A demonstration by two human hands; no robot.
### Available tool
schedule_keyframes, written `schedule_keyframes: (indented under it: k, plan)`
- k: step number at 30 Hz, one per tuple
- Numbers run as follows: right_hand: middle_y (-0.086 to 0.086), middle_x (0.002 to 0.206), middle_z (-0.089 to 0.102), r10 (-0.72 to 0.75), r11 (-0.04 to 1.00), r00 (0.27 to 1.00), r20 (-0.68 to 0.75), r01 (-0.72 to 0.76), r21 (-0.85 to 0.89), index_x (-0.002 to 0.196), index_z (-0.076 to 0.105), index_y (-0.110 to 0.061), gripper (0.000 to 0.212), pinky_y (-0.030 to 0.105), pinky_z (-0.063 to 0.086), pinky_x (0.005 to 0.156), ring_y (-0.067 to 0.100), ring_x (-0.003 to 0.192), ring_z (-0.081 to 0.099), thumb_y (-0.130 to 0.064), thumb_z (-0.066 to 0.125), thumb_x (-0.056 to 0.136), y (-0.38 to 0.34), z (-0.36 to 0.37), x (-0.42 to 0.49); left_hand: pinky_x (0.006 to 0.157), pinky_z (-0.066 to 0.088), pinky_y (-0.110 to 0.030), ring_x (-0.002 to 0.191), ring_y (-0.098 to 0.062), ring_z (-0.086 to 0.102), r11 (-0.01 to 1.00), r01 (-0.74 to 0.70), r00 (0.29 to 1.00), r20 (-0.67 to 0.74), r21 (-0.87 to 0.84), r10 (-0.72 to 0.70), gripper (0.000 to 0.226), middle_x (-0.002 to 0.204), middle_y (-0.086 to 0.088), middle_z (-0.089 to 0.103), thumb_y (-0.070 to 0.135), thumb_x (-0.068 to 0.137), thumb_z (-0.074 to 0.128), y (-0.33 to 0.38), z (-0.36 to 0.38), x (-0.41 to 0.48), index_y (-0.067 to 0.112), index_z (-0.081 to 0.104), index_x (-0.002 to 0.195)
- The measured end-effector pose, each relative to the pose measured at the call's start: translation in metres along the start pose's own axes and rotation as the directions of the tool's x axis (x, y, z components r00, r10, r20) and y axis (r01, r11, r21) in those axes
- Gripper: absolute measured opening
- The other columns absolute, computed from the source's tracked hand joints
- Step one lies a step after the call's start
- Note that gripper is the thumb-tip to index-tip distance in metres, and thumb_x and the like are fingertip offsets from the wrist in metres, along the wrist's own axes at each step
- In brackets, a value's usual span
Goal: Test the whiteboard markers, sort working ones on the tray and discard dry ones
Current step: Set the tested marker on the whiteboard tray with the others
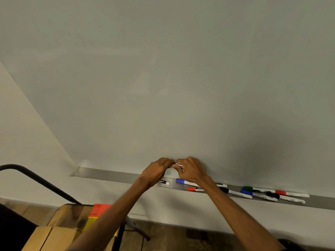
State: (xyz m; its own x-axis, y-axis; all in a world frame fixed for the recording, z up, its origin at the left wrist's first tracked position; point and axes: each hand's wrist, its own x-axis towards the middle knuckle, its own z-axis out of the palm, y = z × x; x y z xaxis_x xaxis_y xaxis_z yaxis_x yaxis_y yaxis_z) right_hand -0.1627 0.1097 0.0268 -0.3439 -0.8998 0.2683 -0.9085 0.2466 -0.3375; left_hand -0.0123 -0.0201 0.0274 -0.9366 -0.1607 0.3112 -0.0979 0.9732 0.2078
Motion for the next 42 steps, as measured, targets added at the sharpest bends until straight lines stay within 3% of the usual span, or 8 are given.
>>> schedule_keyframes:
  k: [10,14,18,23,28,31,33,42]
  plan:
    - [0.009,0.068,0.065,-0.001,0.999,0.986,0.164,-0.004,0.033,0.073,0.061,-0.008,0.055,0.033,0.045,0.061,0.020,0.062,0.054,-0.053,0.040,0.094,-0.002,-0.023,0.004,0.049,0.048,-0.020,0.074,-0.019,0.068,0.988,-0.114,0.991,-0.051,0.103,0.120,0.051,0.098,-0.004,0.069,-0.004,0.068,0.077,0.013,-0.019,0.002,0.013,0.058,0.113]
    - [0.013,0.078,0.067,0.027,1.000,0.974,0.225,-0.023,-0.020,0.081,0.064,-0.003,0.053,0.034,0.045,0.068,0.025,0.074,0.059,-0.047,0.040,0.099,-0.002,-0.029,0.002,0.046,0.042,-0.018,0.070,-0.015,0.067,0.983,-0.140,0.989,-0.025,0.120,0.144,0.059,0.097,-0.002,0.069,-0.004,0.065,0.078,0.017,-0.020,0.003,0.016,0.053,0.114]
    - [0.013,0.074,0.064,0.041,0.999,0.975,0.220,-0.036,-0.024,0.074,0.059,-0.004,0.053,0.036,0.045,0.067,0.024,0.069,0.055,-0.046,0.039,0.099,-0.003,-0.037,0.002,0.044,0.030,-0.017,0.061,-0.016,0.062,0.968,-0.158,0.987,0.001,0.194,0.160,0.062,0.095,-0.001,0.066,-0.008,0.064,0.072,0.015,-0.022,0.009,0.016,0.050,0.116]
    - [0.011,0.066,0.058,0.037,0.999,0.975,0.221,-0.035,-0.013,0.069,0.054,-0.006,0.052,0.039,0.049,0.065,0.022,0.062,0.053,-0.046,0.040,0.099,0.000,-0.043,0.006,0.039,0.032,-0.018,0.050,-0.017,0.056,0.957,-0.175,0.984,0.007,0.230,0.178,0.066,0.094,-0.002,0.066,-0.011,0.061,0.071,0.014,-0.022,0.016,0.015,0.049,0.117]
    - [0.009,0.074,0.069,0.009,0.990,0.996,0.085,0.003,-0.138,0.079,0.065,-0.010,0.059,0.033,0.050,0.062,0.023,0.065,0.060,-0.056,0.030,0.091,-0.001,-0.043,0.001,0.044,0.031,-0.017,0.041,-0.017,0.051,0.972,-0.152,0.988,0.038,0.177,0.147,0.056,0.098,-0.005,0.065,-0.008,0.069,0.069,0.019,-0.027,0.028,0.014,0.051,0.117]
    - [0.009,0.063,0.066,0.021,0.973,0.994,-0.106,-0.044,-0.224,0.072,0.065,-0.017,0.052,0.032,0.044,0.050,0.031,0.057,0.061,-0.055,0.036,0.091,0.023,-0.049,-0.006,0.063,0.050,-0.026,0.072,-0.026,0.067,0.994,-0.035,0.999,-0.023,0.107,0.037,0.035,0.116,-0.009,0.062,0.017,0.094,0.037,-0.004,-0.035,0.020,0.012,0.051,0.125]
    - [0.004,0.050,0.058,0.004,0.975,0.974,-0.226,-0.054,-0.216,0.063,0.059,-0.017,0.056,0.028,0.034,0.043,0.028,0.045,0.054,-0.058,0.035,0.092,0.049,-0.060,-0.013,0.060,0.050,-0.027,0.071,-0.027,0.068,0.993,-0.001,0.996,-0.090,0.122,0.012,0.033,0.114,-0.007,0.063,0.024,0.096,0.032,-0.021,-0.044,0.013,0.016,0.051,0.122]
    - [-0.007,0.052,0.047,0.125,0.941,0.874,-0.469,0.044,0.334,0.078,0.052,-0.023,0.046,0.024,0.035,0.045,0.013,0.046,0.043,-0.062,0.035,0.095,0.004,-0.100,-0.005,0.052,0.051,-0.021,0.066,-0.012,0.064,1.000,0.006,0.901,-0.433,-0.005,-0.007,0.029,0.106,0.004,0.065,0.039,0.101,0.034,0.045,-0.077,0.060,0.023,0.047,0.122]
